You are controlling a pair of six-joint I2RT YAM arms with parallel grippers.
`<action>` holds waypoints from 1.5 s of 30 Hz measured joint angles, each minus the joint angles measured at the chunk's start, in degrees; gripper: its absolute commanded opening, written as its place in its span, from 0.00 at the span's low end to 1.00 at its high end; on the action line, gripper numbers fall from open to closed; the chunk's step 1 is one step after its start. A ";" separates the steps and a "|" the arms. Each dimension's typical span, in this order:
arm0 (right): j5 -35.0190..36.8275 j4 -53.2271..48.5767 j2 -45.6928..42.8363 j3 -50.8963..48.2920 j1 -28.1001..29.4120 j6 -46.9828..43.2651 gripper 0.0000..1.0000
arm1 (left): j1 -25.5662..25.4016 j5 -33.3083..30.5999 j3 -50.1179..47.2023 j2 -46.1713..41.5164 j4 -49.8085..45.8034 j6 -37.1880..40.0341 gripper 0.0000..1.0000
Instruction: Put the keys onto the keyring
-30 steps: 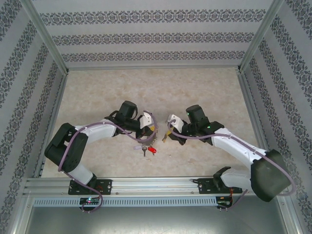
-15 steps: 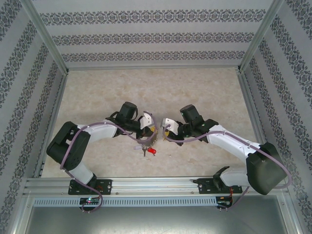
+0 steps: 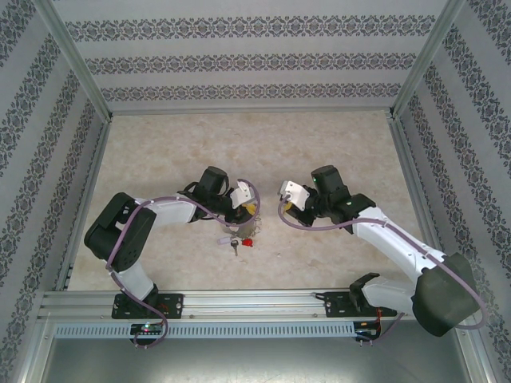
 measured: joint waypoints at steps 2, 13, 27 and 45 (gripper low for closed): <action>0.87 -1.40 -0.26 0.87 0.00 -0.02 0.00 | 0.00 -0.37 0.09 -0.09 -0.63 0.50 0.29; 2.36 -4.52 1.68 5.25 -0.09 -0.68 0.00 | -3.19 -4.11 10.47 6.01 -11.65 10.49 0.27; 4.68 -6.86 1.73 5.75 -0.48 -1.90 0.00 | -4.70 -4.76 14.32 8.63 -24.44 19.23 0.28; 5.51 -6.84 -0.02 5.68 -0.48 -1.92 0.00 | -5.77 -10.34 15.28 9.68 -24.83 20.22 0.22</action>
